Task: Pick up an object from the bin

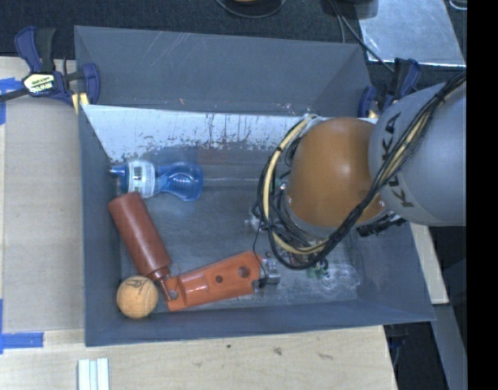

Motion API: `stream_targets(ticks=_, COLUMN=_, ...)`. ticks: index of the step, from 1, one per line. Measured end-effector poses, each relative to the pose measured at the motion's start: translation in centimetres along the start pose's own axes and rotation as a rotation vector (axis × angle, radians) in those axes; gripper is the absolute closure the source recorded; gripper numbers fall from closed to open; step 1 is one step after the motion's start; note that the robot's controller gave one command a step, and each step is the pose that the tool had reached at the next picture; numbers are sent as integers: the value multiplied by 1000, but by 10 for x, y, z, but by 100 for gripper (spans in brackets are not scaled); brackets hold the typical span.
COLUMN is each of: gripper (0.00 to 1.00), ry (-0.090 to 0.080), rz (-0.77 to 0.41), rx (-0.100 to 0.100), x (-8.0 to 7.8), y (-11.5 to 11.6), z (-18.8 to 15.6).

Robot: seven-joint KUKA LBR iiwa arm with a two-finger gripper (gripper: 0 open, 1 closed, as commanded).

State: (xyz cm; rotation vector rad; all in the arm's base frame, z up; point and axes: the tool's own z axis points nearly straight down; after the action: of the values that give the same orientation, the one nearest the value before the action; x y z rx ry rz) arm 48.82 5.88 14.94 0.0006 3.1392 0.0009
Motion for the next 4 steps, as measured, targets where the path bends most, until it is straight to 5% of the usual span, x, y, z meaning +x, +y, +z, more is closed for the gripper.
stream_targets(ticks=1, gripper=100, ry=1, rz=-71, rx=0, x=4, y=-5, z=78)
stream_targets(ticks=2, gripper=100, ry=1, rz=-70, rx=0, x=4, y=-5, z=78)
stream_targets(ticks=3, gripper=100, ry=0, rz=-71, rx=0, x=-8, y=-1, z=-43)
stream_targets(ticks=4, gripper=100, ry=0, rz=-71, rx=0, x=-8, y=-1, z=-43)
